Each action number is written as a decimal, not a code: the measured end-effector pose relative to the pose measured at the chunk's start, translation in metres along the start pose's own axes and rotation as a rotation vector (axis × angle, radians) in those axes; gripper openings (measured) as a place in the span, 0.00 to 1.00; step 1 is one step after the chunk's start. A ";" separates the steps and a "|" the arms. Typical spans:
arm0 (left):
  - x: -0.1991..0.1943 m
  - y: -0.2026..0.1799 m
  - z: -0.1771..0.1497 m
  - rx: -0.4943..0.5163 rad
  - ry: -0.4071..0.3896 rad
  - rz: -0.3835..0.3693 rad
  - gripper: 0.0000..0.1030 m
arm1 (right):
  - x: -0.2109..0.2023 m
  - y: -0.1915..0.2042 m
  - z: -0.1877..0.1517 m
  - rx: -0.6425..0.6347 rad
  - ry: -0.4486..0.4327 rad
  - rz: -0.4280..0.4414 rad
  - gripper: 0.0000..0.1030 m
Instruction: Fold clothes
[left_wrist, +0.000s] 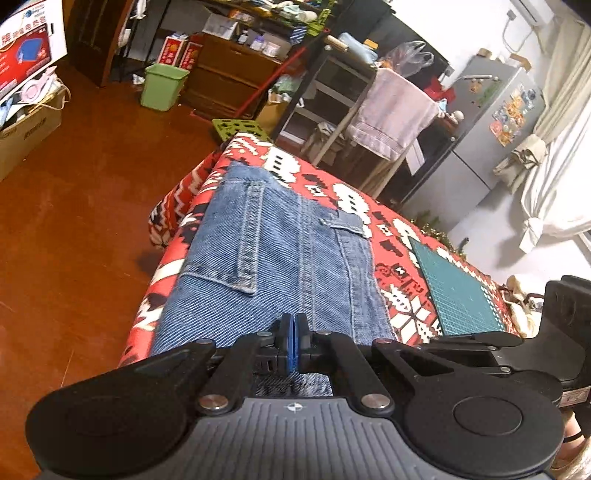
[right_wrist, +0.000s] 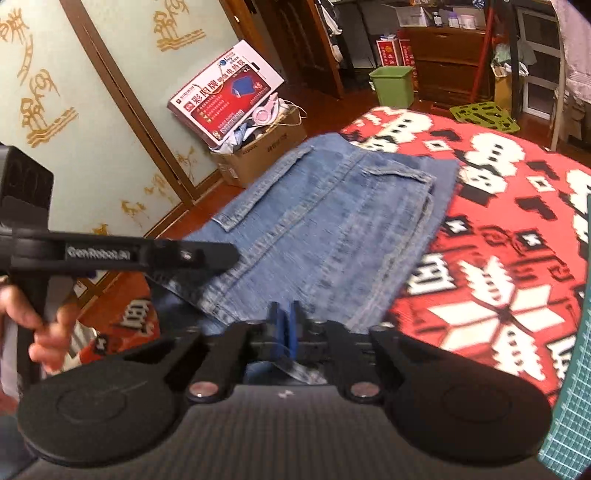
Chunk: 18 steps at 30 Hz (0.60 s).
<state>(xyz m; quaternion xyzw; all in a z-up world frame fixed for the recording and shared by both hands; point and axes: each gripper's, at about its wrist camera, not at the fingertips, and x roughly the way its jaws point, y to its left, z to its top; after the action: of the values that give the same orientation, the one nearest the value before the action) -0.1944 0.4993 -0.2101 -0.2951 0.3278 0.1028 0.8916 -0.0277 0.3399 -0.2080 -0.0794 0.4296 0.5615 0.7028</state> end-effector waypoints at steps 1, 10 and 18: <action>-0.002 0.000 -0.001 0.001 0.000 0.002 0.01 | -0.002 -0.002 0.001 0.017 -0.003 0.004 0.00; 0.012 -0.006 0.024 -0.012 -0.023 0.012 0.01 | 0.013 -0.013 0.055 0.042 -0.074 -0.025 0.07; 0.044 -0.010 0.047 -0.020 -0.022 0.085 0.01 | 0.052 -0.052 0.084 0.079 -0.075 -0.035 0.01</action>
<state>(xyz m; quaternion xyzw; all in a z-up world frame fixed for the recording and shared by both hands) -0.1324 0.5191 -0.2056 -0.2889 0.3293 0.1470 0.8869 0.0606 0.4086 -0.2110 -0.0378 0.4236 0.5343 0.7305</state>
